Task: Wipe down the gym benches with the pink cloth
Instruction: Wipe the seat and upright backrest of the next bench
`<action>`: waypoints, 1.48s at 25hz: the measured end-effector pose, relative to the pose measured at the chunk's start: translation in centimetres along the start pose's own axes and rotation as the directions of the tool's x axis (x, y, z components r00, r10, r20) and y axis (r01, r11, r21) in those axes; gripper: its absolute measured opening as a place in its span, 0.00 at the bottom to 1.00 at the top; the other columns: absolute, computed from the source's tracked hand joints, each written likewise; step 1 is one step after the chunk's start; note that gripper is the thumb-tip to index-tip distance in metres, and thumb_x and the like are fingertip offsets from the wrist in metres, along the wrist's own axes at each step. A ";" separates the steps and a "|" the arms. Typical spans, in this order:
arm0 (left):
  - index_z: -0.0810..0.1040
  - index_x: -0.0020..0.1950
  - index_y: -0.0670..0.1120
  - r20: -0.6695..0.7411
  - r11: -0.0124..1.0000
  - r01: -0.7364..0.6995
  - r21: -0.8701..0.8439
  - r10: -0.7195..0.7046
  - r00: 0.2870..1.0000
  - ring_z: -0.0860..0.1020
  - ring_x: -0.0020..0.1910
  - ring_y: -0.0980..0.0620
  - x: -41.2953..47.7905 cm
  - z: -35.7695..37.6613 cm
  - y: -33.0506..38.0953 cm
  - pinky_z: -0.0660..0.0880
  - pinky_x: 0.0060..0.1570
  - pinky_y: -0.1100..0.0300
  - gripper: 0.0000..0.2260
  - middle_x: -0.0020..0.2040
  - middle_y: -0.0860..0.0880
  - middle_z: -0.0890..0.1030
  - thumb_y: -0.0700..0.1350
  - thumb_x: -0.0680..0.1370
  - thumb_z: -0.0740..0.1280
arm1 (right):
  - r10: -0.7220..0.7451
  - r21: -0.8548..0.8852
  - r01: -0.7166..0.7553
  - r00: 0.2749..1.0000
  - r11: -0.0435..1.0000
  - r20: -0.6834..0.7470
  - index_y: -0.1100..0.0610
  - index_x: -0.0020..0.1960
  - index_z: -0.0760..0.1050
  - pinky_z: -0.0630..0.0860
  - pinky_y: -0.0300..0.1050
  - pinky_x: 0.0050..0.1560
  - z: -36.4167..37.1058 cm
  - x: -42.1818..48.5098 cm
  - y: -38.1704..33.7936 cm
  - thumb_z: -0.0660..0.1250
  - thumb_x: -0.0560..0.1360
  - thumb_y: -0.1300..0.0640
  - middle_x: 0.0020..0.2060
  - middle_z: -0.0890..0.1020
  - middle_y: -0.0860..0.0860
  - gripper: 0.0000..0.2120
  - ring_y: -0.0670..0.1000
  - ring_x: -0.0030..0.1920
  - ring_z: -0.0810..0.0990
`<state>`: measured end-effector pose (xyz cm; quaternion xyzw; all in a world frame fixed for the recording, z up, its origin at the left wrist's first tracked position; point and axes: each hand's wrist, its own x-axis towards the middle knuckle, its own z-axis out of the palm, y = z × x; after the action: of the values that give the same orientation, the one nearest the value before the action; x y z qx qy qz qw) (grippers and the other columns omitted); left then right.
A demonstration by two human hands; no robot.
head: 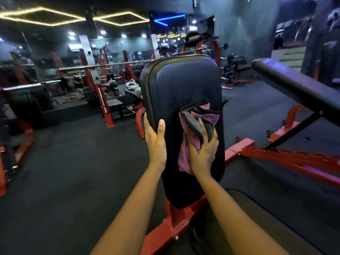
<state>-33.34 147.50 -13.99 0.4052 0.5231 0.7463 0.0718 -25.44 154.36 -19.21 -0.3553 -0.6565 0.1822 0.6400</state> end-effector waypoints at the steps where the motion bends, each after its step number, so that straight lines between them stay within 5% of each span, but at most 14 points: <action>1: 0.51 0.76 0.53 0.000 1.000 0.013 -0.006 -0.013 1.000 0.57 0.70 0.63 0.1 0.0 0.0 0.53 0.75 0.54 0.35 0.69 0.62 0.57 0.62 0.72 0.58 | 0.002 0.010 -0.002 1.000 1.000 0.027 0.41 0.70 0.58 0.68 0.59 0.61 -0.3 0.0 -0.1 0.59 0.69 0.47 0.68 0.68 0.62 0.29 0.65 0.62 0.70; 5: 0.55 0.74 0.61 -0.011 0.994 0.088 -0.061 -0.089 0.996 0.58 0.74 0.56 0.1 -0.5 -0.2 0.55 0.74 0.48 0.41 0.75 0.57 0.58 0.74 0.65 0.62 | -0.054 0.219 0.019 0.987 0.975 0.151 0.43 0.70 0.61 0.65 0.53 0.68 -3.0 0.7 0.8 0.62 0.72 0.48 0.68 0.66 0.57 0.27 0.58 0.67 0.67; 8: 0.57 0.73 0.61 -0.011 0.988 0.102 -0.115 -0.104 0.995 0.59 0.74 0.56 -0.4 -0.7 -0.6 0.56 0.73 0.47 0.40 0.75 0.56 0.60 0.74 0.65 0.61 | -0.077 0.291 0.036 0.988 0.956 0.132 0.41 0.69 0.64 0.67 0.54 0.67 -4.9 0.6 1.3 0.60 0.71 0.43 0.66 0.67 0.54 0.26 0.55 0.66 0.69; 12: 0.62 0.71 0.63 0.028 0.978 0.124 -0.166 -0.121 0.992 0.62 0.73 0.51 0.4 -0.8 -2.2 0.57 0.72 0.44 0.31 0.74 0.54 0.65 0.73 0.70 0.58 | -0.171 0.247 0.150 0.983 0.957 0.066 0.38 0.68 0.64 0.69 0.54 0.64 -5.9 3.8 -2.5 0.61 0.70 0.43 0.65 0.69 0.56 0.27 0.57 0.65 0.70; 16: 0.65 0.71 0.59 0.015 0.969 0.216 -0.118 -0.215 0.976 0.65 0.71 0.54 0.6 -1.0 -3.3 0.61 0.71 0.45 0.34 0.72 0.55 0.68 0.75 0.70 0.55 | -0.380 0.135 0.366 0.919 0.921 0.100 0.38 0.66 0.69 0.69 0.55 0.59 -4.3 8.0 -8.8 0.59 0.67 0.44 0.67 0.69 0.53 0.27 0.57 0.61 0.70; 20: 0.60 0.72 0.63 -0.030 0.985 0.062 -0.162 -0.068 0.997 0.60 0.74 0.54 -0.8 0.0 -1.9 0.56 0.72 0.44 0.31 0.74 0.56 0.62 0.71 0.71 0.58 | -0.506 -0.116 0.534 0.837 0.837 0.208 0.36 0.70 0.61 0.66 0.61 0.59 -0.8 8.2 -10.8 0.58 0.67 0.39 0.71 0.59 0.52 0.31 0.59 0.65 0.63; 23: 0.57 0.73 0.62 -0.077 0.988 0.017 -0.153 -0.029 0.997 0.59 0.74 0.57 -1.7 0.4 -0.8 0.56 0.73 0.45 0.36 0.75 0.57 0.60 0.72 0.69 0.60 | -0.544 -0.159 0.566 0.823 0.809 0.161 0.37 0.70 0.60 0.68 0.60 0.55 -0.2 8.8 -9.9 0.60 0.68 0.41 0.70 0.61 0.54 0.30 0.59 0.63 0.65; 31: 0.47 0.71 0.69 0.016 0.992 -0.019 0.124 0.017 1.000 0.55 0.72 0.63 -1.8 -0.5 0.1 0.54 0.73 0.55 0.34 0.72 0.65 0.53 0.65 0.70 0.61 | -0.172 -0.092 0.174 0.985 0.980 0.029 0.39 0.70 0.64 0.67 0.59 0.59 -1.7 14.4 -4.5 0.60 0.73 0.46 0.70 0.64 0.57 0.25 0.63 0.62 0.68; 34: 0.45 0.65 0.77 0.034 0.986 0.007 0.167 -0.013 0.999 0.52 0.74 0.60 -2.5 -0.8 -0.2 0.53 0.74 0.50 0.30 0.75 0.64 0.49 0.68 0.69 0.60 | 0.066 -0.075 -0.063 0.997 0.995 0.037 0.41 0.72 0.61 0.64 0.60 0.63 -2.7 16.4 -0.6 0.63 0.75 0.51 0.71 0.62 0.58 0.27 0.63 0.67 0.64; 37: 0.42 0.66 0.75 0.040 0.987 0.075 0.145 -0.082 0.996 0.49 0.74 0.59 -3.2 -0.5 -0.5 0.51 0.74 0.45 0.30 0.75 0.64 0.45 0.65 0.72 0.58 | 0.160 -0.043 -0.157 0.985 0.987 0.067 0.45 0.74 0.59 0.64 0.60 0.64 -3.1 16.5 0.8 0.62 0.76 0.50 0.71 0.62 0.60 0.27 0.64 0.67 0.64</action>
<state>-31.71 145.69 -16.18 0.4053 0.5890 0.6941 0.0838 -21.10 165.81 -7.73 -0.4118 -0.6514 0.2325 0.5933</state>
